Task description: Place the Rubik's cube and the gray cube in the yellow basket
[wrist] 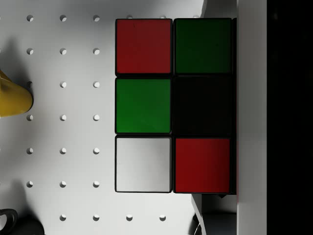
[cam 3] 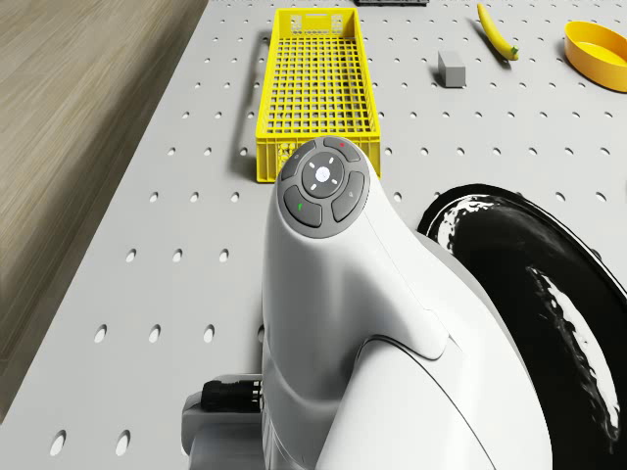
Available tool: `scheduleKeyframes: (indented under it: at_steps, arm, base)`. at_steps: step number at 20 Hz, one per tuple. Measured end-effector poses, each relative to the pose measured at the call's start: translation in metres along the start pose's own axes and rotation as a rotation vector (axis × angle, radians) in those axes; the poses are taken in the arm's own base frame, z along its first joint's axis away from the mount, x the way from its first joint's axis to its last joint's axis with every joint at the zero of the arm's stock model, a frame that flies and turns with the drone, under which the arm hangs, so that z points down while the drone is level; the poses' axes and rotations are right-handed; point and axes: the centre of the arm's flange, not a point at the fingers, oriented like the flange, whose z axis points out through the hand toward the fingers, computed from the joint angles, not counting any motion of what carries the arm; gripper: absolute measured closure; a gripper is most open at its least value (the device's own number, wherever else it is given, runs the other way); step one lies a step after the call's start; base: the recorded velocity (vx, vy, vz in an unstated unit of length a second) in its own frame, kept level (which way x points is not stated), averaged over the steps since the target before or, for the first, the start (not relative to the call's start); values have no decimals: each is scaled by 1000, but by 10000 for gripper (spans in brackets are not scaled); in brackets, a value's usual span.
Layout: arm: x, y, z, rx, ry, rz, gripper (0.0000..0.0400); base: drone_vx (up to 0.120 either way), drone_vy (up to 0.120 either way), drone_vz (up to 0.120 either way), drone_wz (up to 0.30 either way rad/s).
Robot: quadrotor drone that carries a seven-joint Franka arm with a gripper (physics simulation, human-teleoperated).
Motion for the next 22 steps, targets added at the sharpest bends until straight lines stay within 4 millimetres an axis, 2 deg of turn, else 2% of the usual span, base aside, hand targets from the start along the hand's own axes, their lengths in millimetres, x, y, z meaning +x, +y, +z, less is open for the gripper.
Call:
scheduleKeyframes:
  at_steps: [22]
  arm:
    - [0, 0, 0, 0, 0, 0, 75]
  base:
    - [120, 0, 0, 0]
